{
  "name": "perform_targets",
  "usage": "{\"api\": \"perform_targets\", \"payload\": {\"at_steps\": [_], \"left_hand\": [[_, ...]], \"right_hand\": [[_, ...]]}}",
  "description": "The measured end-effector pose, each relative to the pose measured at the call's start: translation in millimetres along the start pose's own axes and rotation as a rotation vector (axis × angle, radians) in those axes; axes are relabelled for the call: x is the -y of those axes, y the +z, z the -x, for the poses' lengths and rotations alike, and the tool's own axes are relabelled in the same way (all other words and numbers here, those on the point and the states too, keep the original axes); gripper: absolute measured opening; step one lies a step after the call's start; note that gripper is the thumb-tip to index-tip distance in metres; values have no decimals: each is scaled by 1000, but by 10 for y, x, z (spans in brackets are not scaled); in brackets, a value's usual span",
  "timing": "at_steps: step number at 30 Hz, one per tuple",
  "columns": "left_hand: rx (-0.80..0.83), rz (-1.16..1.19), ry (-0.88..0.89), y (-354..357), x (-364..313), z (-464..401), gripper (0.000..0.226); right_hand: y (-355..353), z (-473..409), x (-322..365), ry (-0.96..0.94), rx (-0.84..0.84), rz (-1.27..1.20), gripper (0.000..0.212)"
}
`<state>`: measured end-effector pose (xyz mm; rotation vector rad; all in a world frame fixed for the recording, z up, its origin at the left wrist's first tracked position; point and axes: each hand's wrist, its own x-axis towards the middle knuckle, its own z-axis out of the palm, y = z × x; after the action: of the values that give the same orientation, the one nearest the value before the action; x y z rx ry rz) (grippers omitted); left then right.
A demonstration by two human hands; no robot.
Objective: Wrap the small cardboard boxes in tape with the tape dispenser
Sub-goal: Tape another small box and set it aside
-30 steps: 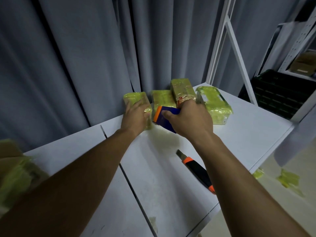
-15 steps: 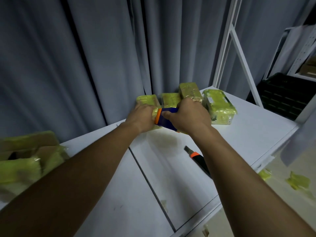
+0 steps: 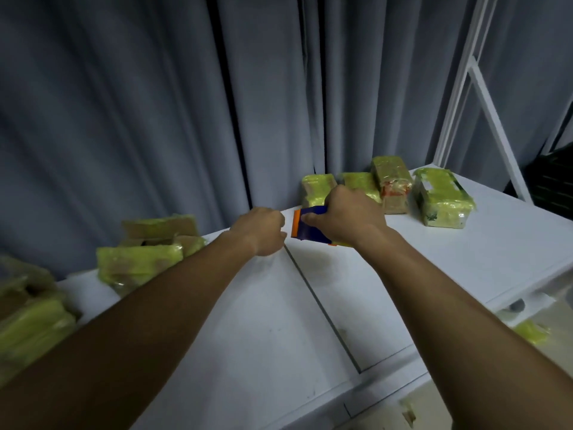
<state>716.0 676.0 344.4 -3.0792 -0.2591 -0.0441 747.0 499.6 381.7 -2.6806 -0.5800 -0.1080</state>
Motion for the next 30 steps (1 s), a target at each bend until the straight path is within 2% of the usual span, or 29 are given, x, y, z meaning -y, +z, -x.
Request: {"api": "perform_targets", "payload": {"at_steps": [5, 14, 19, 22, 27, 30], "left_hand": [[-16, -18, -34, -107, 195, 451, 33], [-134, -33, -131, -230, 662, 1068, 40], [-264, 96, -303, -27, 1031, 1249, 41], [-268, 127, -358, 116, 1171, 1281, 41], [-254, 85, -310, 357, 1252, 1246, 41], [-263, 86, -292, 510, 1285, 1184, 53]], "right_hand": [[50, 145, 305, -59, 31, 1, 52], [222, 397, 700, -155, 69, -20, 52], [318, 444, 836, -208, 93, -18, 56], [385, 435, 921, -233, 119, -25, 57], [489, 386, 1023, -250, 123, -1, 53], [541, 354, 1073, -257, 126, 10, 52]]}}
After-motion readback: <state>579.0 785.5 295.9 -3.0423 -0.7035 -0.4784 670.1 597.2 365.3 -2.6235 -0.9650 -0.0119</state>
